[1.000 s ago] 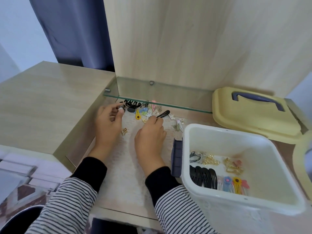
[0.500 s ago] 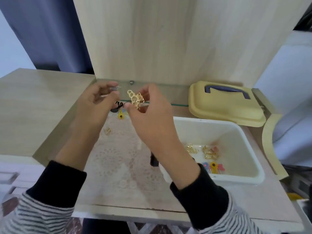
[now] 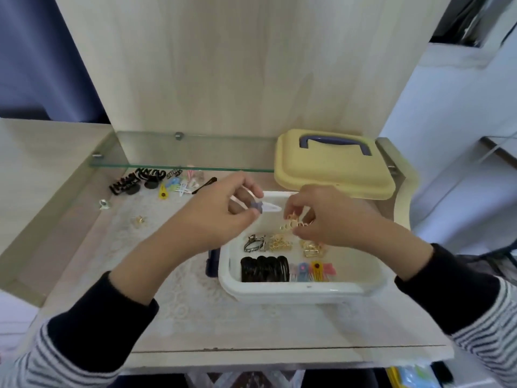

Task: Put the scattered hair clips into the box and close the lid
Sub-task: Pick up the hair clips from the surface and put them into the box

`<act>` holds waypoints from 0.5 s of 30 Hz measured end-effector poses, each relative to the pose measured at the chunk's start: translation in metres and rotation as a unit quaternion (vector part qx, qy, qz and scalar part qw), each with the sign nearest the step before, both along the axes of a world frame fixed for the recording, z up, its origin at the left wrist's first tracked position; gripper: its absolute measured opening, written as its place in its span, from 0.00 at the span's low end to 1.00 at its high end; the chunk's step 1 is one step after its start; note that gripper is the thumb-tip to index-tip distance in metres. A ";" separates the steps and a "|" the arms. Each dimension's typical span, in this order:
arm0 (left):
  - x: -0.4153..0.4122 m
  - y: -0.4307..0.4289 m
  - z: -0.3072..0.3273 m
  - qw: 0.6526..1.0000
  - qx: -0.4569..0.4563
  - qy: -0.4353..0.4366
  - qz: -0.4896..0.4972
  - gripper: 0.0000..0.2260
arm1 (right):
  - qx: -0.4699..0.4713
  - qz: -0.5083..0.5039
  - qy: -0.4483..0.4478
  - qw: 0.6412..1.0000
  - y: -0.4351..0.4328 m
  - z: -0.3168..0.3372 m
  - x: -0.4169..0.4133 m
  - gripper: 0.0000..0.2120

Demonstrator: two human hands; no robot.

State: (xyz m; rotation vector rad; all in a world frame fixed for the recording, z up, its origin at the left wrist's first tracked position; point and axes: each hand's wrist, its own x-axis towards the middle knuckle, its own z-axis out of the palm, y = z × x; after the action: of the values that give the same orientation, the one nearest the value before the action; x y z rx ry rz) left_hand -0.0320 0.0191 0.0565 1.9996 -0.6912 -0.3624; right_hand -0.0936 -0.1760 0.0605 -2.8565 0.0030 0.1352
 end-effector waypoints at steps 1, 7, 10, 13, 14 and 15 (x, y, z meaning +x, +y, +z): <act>-0.002 -0.003 -0.002 1.000 0.018 -0.011 -0.007 0.07 | -0.060 0.019 -0.003 0.998 0.000 -0.007 0.000 0.10; -0.005 -0.016 -0.012 0.988 0.124 -0.066 -0.062 0.11 | -0.261 0.079 -0.009 0.962 -0.005 -0.042 0.010 0.12; -0.004 -0.022 -0.016 0.983 0.156 -0.062 -0.074 0.12 | -0.287 0.093 0.005 0.953 -0.008 -0.043 0.014 0.10; -0.003 -0.029 -0.020 0.978 0.181 -0.064 -0.083 0.13 | -0.252 0.104 0.011 0.962 -0.012 -0.050 0.019 0.12; -0.003 -0.031 -0.020 0.977 0.189 -0.057 -0.085 0.13 | -0.237 0.110 0.009 0.965 -0.014 -0.054 0.021 0.13; -0.002 -0.034 -0.021 0.975 0.198 -0.049 -0.086 0.12 | -0.225 0.115 0.009 0.967 -0.017 -0.058 0.022 0.14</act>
State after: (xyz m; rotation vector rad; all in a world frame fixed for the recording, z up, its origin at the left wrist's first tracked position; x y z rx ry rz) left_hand -0.0340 -0.0146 0.0355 2.3515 -0.9141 -0.5418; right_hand -0.0721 -0.1927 0.0027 -3.3013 -0.3381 0.2328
